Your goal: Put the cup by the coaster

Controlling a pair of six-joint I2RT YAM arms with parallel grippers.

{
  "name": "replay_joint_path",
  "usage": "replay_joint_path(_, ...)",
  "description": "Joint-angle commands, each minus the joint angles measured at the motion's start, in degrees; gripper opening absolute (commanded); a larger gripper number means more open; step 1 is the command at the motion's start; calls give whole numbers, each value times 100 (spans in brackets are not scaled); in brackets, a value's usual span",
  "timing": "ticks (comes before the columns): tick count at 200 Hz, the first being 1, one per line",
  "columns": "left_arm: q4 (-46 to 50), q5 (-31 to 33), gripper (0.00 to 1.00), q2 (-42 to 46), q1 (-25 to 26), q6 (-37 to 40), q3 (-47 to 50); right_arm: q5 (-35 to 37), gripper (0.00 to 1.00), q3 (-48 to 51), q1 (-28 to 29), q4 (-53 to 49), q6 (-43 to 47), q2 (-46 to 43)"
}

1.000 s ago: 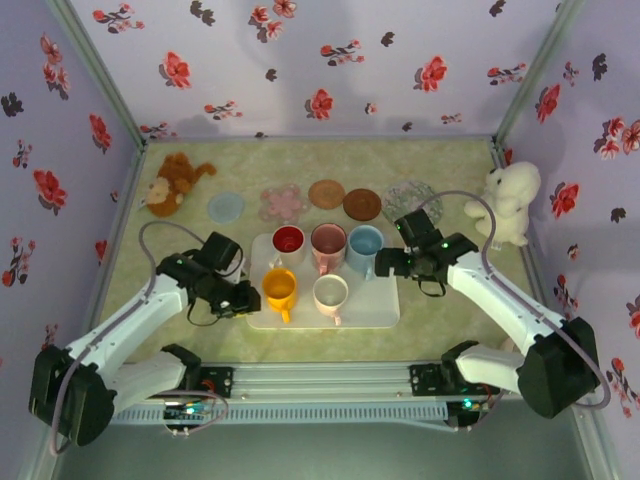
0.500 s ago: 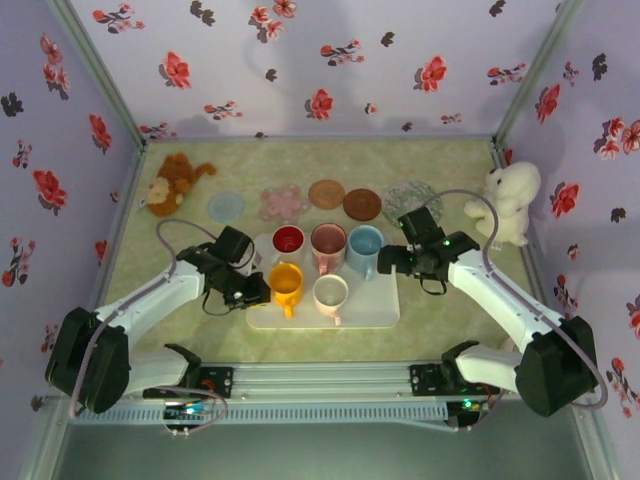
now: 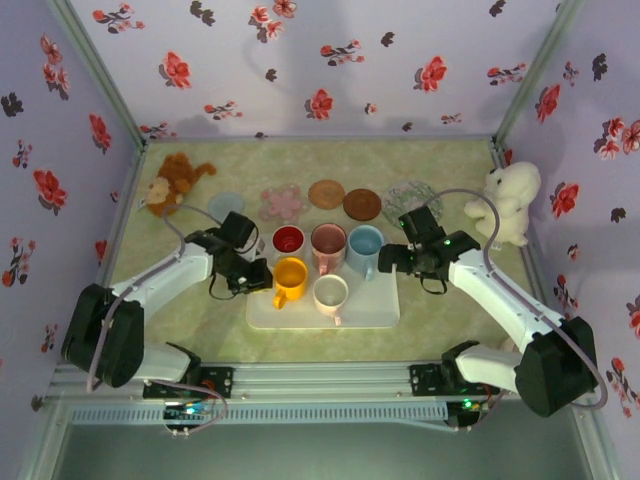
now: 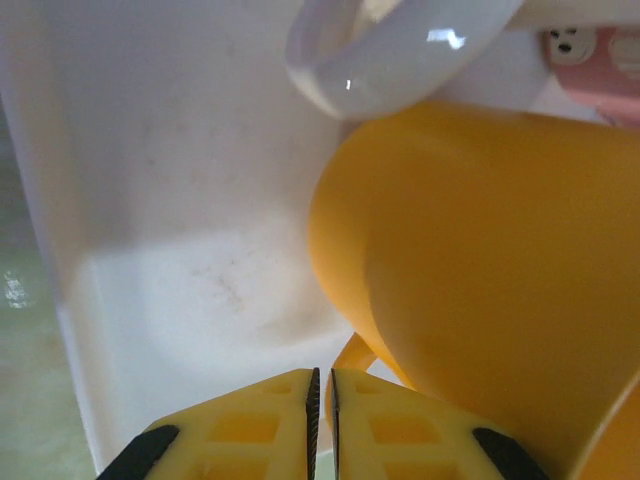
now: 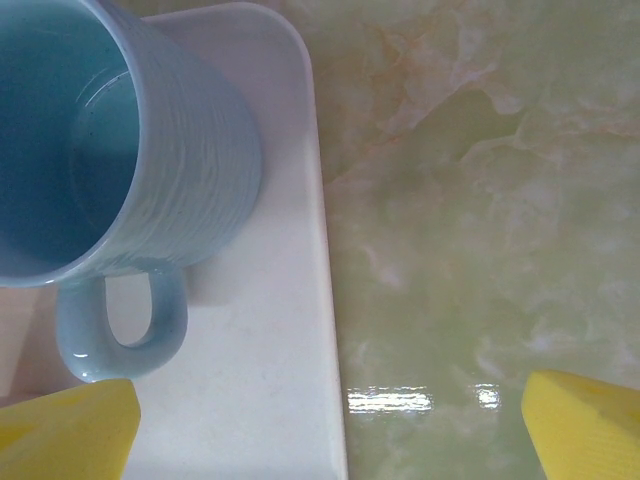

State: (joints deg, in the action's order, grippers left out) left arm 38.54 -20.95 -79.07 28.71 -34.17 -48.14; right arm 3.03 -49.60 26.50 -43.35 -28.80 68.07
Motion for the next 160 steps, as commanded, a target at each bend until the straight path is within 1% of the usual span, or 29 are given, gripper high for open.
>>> replay_joint_path(1, 25, 34, 15, -156, -45, 326, -241, 162, 99, -182, -40, -86, -97, -4)
replay_joint_path(30, 240, 152, 13, -227, -89, 501, -425, 207, 99, -205, -49, -138, -87, -22)
replay_joint_path(59, 646, 216, 15, 122, -272, 635, -627, 189, 99, -225, -47, -130, -82, -2)
replay_joint_path(75, 978, 236, 19, 321, -324, 698, -724, 172, 99, -225, -49, -128, -82, -13)
replay_joint_path(87, 1316, 217, 27, 421, -327, 809, -779, 163, 99, -216, -49, -132, -74, -28)
replay_joint_path(98, 1721, 228, 31, 511, -331, 953, -793, 163, 99, -190, -49, -136, -74, -47)
replay_joint_path(119, 2120, 177, 33, 707, -301, 1152, -670, 163, 99, -131, -48, -96, -63, -101)
replay_joint_path(160, 2394, -70, 36, 1232, -7, 1354, -527, 163, 99, -150, -49, -130, -4, -144)
